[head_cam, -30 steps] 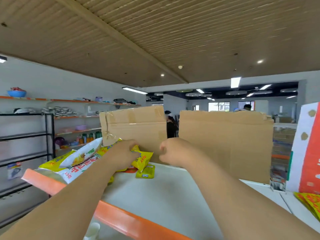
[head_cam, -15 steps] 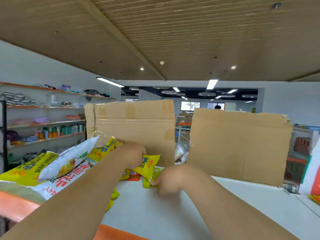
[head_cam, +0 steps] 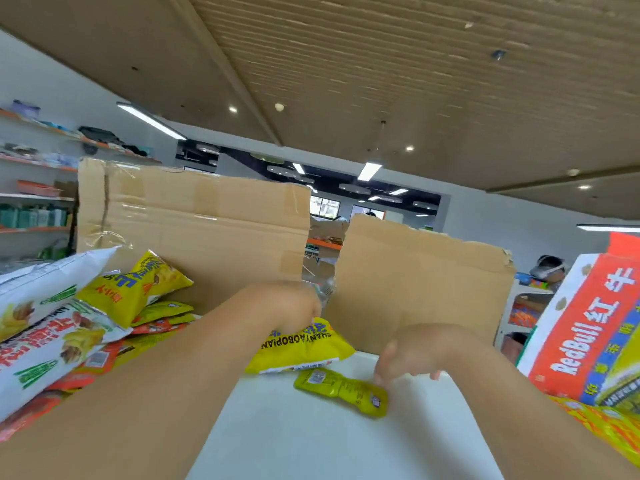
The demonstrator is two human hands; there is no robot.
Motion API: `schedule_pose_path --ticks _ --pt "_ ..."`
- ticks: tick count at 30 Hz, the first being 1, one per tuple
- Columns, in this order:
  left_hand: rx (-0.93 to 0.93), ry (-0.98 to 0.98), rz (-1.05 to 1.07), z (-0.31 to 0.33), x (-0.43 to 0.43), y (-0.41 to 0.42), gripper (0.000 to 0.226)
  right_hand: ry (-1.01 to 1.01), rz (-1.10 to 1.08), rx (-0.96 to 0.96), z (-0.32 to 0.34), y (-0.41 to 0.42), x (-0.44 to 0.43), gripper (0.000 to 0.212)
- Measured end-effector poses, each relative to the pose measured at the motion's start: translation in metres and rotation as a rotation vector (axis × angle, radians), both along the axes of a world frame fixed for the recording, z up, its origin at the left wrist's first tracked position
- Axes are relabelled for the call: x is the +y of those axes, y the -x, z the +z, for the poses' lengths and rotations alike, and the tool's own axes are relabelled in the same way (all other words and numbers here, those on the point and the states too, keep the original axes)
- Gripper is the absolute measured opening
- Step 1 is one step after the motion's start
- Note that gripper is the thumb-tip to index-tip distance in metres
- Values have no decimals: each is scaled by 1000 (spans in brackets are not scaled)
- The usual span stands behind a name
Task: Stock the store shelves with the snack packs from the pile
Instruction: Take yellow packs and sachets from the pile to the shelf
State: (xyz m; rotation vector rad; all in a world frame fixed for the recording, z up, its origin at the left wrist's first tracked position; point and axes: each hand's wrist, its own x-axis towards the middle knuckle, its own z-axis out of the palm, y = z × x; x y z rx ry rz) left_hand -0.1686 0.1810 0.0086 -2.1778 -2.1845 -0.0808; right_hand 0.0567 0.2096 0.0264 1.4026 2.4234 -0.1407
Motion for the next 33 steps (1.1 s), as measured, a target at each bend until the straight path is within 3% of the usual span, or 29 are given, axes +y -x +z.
schedule_pose_path --ticks 3,8,11,15,21,22,26,30,33 --pt "-61 68 -26 -20 5 -4 33 16 109 265 -22 6 7 51" --pt "-92 183 -58 -37 4 -4 46 124 215 375 -42 12 8 34" --pt "-137 162 -61 -39 5 -3 45 107 231 331 -46 14 13 29" --pt "-222 134 -72 -37 0 -1 49 6 233 202 -37 7 17 37" --pt "-313 150 -74 -22 -13 1 54 -238 145 363 -25 -35 41 32" --pt "-306 163 -61 -22 -14 2 56 -219 141 403 -23 -42 43 31" --pt "-235 242 -79 -23 -14 3 64 209 33 379 -23 -51 32 18" --pt "-225 241 -88 -25 -12 4 80 120 43 400 -30 -44 35 31" --pt "-245 260 -86 -28 -11 7 99 85 53 247 -36 -38 38 43"
